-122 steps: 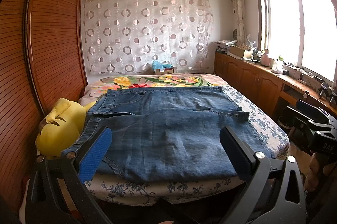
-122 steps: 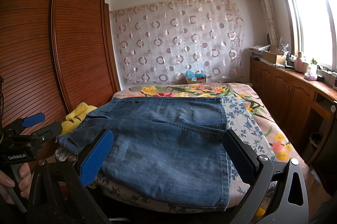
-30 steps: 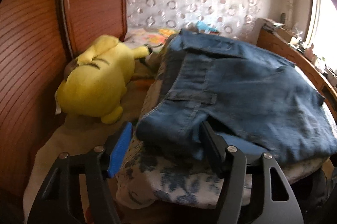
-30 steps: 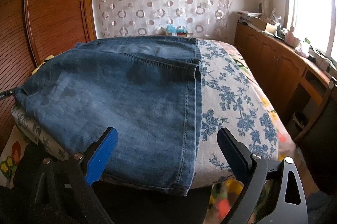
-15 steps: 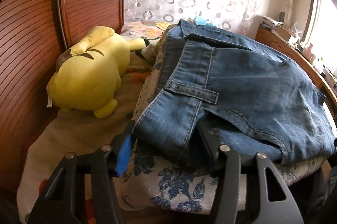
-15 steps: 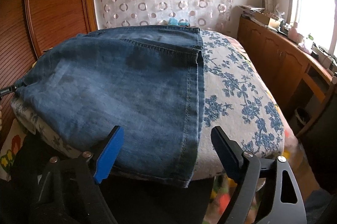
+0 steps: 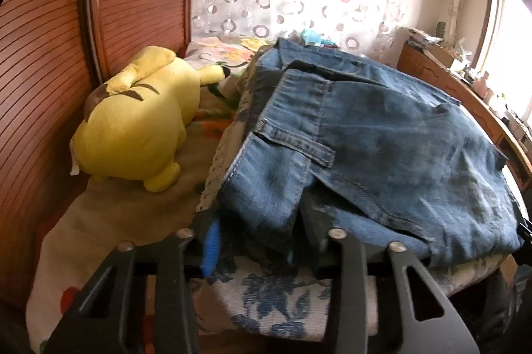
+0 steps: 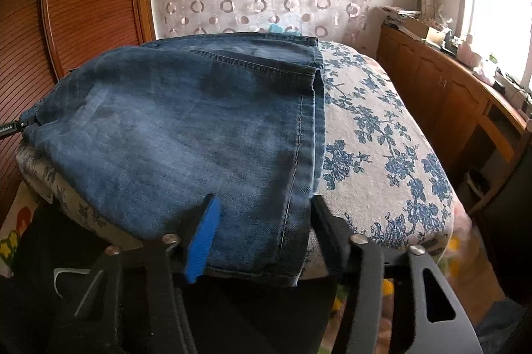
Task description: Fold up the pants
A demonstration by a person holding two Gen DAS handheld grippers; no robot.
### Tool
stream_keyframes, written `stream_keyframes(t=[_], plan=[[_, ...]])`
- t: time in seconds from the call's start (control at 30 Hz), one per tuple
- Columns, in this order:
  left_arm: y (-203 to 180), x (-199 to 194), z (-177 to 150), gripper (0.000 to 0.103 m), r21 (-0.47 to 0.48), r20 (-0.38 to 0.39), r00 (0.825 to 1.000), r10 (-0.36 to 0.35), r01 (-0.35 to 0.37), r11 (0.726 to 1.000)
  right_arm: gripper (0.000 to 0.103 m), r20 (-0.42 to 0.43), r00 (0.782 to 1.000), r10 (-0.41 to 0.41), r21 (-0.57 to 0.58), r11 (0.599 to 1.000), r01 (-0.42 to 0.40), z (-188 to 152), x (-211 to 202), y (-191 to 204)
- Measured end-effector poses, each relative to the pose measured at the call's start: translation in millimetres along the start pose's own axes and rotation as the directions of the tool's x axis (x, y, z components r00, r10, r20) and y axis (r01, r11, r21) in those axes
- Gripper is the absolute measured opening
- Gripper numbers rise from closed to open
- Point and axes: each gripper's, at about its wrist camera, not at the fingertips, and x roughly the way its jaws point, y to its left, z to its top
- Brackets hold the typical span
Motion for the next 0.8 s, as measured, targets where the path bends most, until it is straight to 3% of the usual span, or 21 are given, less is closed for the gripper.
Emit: stream_keyframes(t=[0.13, 0.23, 0.43, 0.8], plan=[[-7.5, -7.5, 3.5, 0.023, 0.015, 0.023, 1.000, -0.009, 0.009, 1.000, 0.025, -0.001, 1.000, 0.007, -0.031, 1.000, -0.007, 2.4, 2.3, 5.7], [-12.7, -16.5, 7.5, 0.017, 0.026, 0.050, 0.999, -0.016, 0.015, 1.000, 0.016, -0.001, 1.000, 0.020, -0.042, 0.999, -0.020, 3.0, 3.2, 6.5], [-25.6, -41.6, 21.3, 0.014, 0.048, 0.121, 0.992, -0.036, 0.031, 0.998, 0.013, 0.017, 0.999, 0.030, -0.026, 0.999, -0.030, 11.8, -2.0, -1.8], [-45.0, -64.2, 51.1, 0.013, 0.098, 0.205, 0.977, -0.063, 0.043, 0.994, 0.012, 0.132, 0.990, 0.058, -0.007, 0.998, -0.057, 39.3, -27.3, -18.0]])
